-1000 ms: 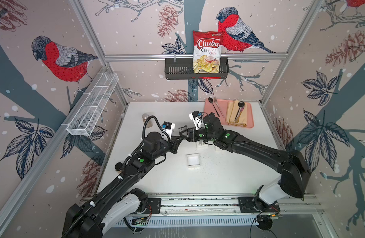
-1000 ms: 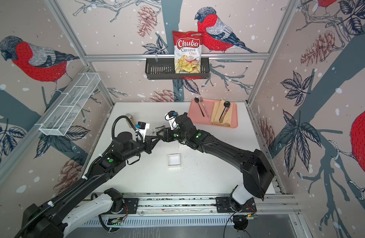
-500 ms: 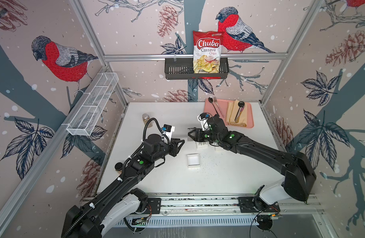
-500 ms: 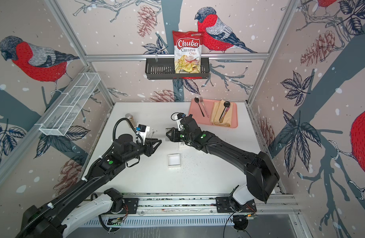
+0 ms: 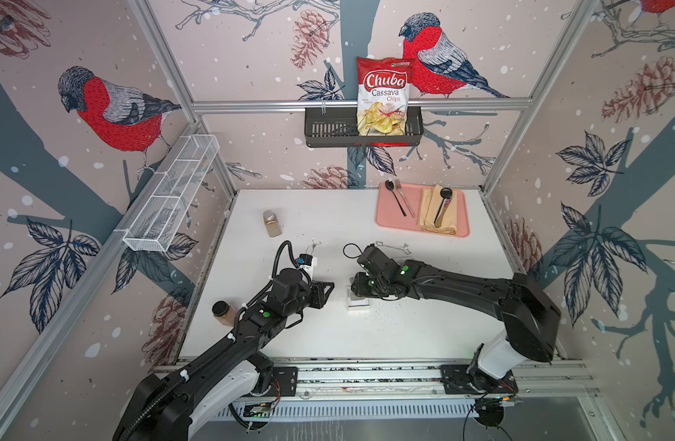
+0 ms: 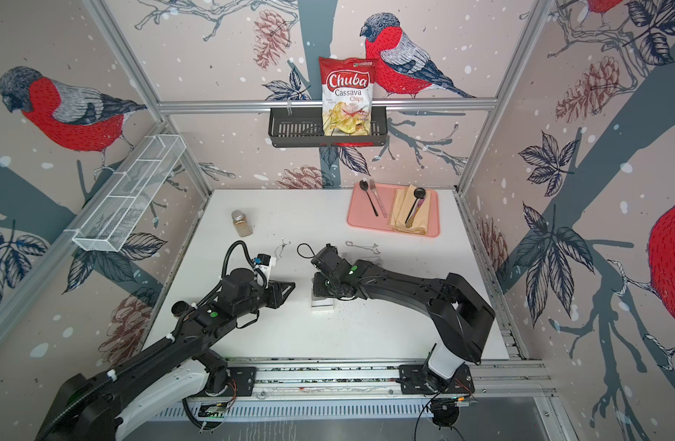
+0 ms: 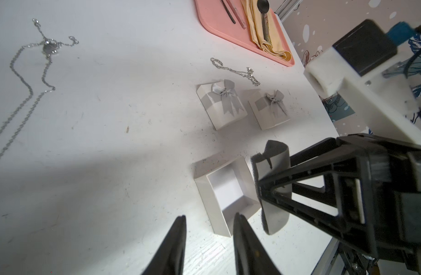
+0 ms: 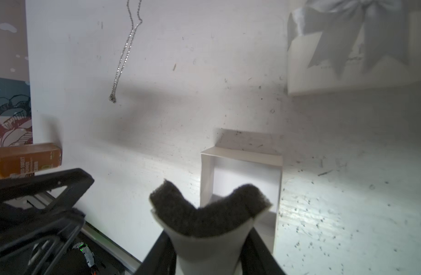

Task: Take the necklace out of the lift-off lid jewelry box
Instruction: Place the inner lining in the jewelry box.

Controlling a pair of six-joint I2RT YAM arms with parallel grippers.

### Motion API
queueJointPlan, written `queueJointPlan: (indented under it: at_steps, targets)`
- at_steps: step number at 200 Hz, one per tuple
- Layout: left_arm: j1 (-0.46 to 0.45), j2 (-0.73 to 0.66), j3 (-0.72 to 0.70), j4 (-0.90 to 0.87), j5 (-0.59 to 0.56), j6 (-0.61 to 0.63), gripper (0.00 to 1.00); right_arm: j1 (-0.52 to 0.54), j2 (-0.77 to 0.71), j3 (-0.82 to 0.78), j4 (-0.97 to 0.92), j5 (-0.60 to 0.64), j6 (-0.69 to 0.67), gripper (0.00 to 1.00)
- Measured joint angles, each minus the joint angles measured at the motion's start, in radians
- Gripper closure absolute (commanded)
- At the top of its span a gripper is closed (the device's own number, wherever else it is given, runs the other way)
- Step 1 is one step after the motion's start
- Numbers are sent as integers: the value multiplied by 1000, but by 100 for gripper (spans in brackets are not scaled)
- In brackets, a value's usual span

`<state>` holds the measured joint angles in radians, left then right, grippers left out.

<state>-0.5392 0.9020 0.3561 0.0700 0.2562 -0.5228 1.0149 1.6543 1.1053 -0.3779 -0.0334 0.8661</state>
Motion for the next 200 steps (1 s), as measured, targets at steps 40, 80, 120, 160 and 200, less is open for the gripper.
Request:
queueJointPlan:
  at_steps: [40,80,120,160,200]
  targets:
    - [0,57,-6,34,16,-31,64,6,97,91,-79,30,23,59]
    - [0,97,-6,64,40,-39,64,18,169,142,-163,35,34,62]
    - [0,121,-8,82,60,-46,64,26,213,183,-218,39,48,62]
    - [0,131,-10,82,66,-46,64,25,255,215,-252,42,45,62]
    - [0,134,-17,83,66,-46,64,18,297,251,-282,42,22,61]
